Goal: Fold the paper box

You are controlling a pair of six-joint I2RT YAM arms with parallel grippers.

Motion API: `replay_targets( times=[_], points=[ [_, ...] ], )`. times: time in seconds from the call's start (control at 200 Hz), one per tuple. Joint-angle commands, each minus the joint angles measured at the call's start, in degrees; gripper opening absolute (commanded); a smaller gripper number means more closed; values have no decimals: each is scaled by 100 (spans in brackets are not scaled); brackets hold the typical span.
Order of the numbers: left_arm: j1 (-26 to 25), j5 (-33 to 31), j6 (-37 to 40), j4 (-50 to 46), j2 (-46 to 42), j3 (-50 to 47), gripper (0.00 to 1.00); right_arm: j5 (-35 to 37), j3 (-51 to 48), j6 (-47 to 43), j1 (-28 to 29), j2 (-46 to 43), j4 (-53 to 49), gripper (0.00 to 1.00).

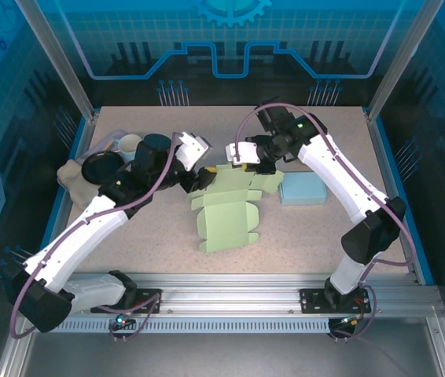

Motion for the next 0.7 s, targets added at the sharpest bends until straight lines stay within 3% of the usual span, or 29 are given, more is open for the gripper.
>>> replay_targets(
  times=[0.0, 0.195, 0.34, 0.42, 0.565, 0.695],
  points=[
    [-53, 319, -110, 135, 124, 191, 64, -439, -46, -81, 173, -178, -160, 0],
    [-51, 172, -279, 487, 226, 86, 63, -1116, -365, -163, 172, -492, -67, 0],
    [-48, -479, -426, 789, 199, -91, 63, -1332, -601, -72, 110, -651, 107, 0],
    [-51, -804, -597, 728, 173, -32, 65, -1106, -675, 203, 70, -657, 315, 0],
    [-11, -1138, -1324, 298, -146, 213, 71, -90, -596, 1054, -113, -430, 638, 0],
    [9, -1191, -2120, -334, -512, 101, 72, -10, -284, 1635, -397, -116, 320, 0]
  ],
)
